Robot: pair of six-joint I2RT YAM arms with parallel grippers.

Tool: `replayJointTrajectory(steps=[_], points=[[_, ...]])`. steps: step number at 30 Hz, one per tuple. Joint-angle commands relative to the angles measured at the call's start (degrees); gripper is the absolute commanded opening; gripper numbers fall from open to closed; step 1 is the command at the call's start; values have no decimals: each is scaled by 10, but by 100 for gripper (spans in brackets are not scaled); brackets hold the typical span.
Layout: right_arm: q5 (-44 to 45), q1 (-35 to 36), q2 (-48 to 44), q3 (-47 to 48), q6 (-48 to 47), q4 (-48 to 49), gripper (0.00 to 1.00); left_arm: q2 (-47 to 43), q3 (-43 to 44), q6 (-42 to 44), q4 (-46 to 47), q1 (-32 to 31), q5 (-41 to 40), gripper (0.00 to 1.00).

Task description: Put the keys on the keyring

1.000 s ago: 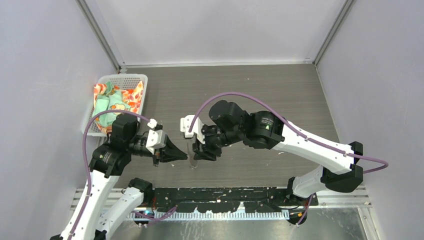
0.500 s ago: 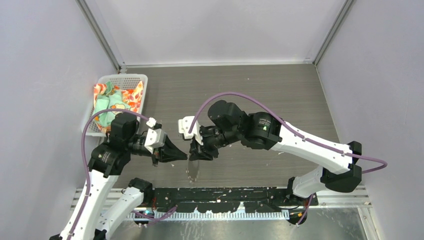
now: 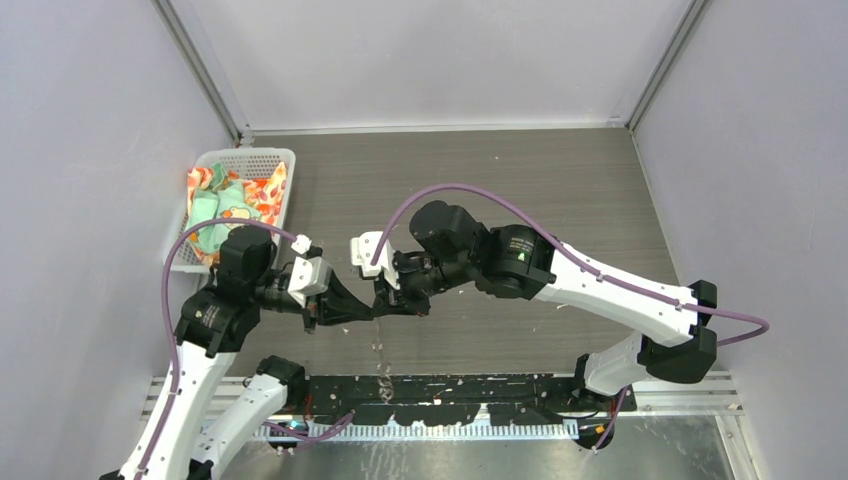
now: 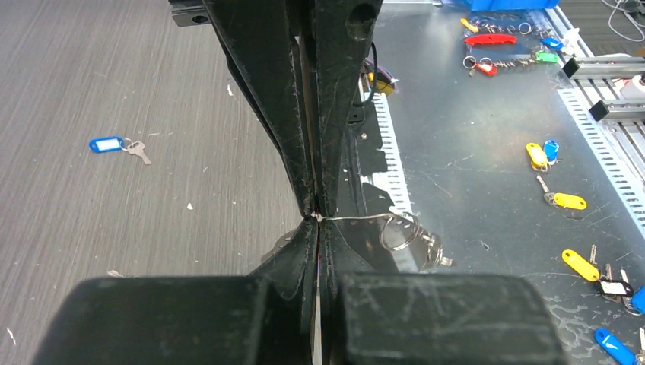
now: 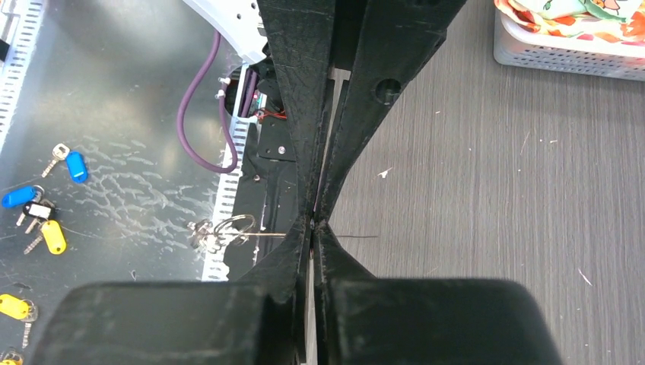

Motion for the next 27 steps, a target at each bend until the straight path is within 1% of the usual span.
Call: replayJointTrajectory(steps=[1, 2, 7, 9, 15, 18, 19, 20, 21, 22, 24, 27], points=[[5, -1, 0, -2, 2, 17, 2, -10, 20, -10, 29, -3, 17, 0], [7, -2, -2, -4, 2, 17, 1, -11, 20, -10, 29, -3, 17, 1], [31, -1, -15, -12, 9, 26, 1, -11, 19, -13, 32, -3, 20, 1], [38, -1, -25, -23, 17, 47, 1, -11, 18, -20, 39, -3, 20, 0], [63, -1, -86, -100, 60, 158, 1, -16, 12, -42, 60, -3, 15, 0], [54, -1, -92, -107, 65, 152, 1, -19, 10, -49, 68, -3, 13, 0], [49, -2, -91, -104, 64, 144, 9, -20, 9, -50, 69, -3, 13, 1], [44, -1, -90, -100, 63, 129, 21, -20, 8, -51, 70, -3, 14, 1], [38, -1, -89, -96, 62, 119, 29, -21, 8, -51, 70, -3, 14, 1], [37, -1, -88, -93, 61, 110, 33, -21, 8, -52, 70, -3, 16, 1], [36, -2, -87, -87, 58, 98, 38, -21, 8, -53, 70, -3, 17, 1], [38, -1, -86, -83, 54, 97, 37, -21, 9, -53, 69, -3, 17, 0]])
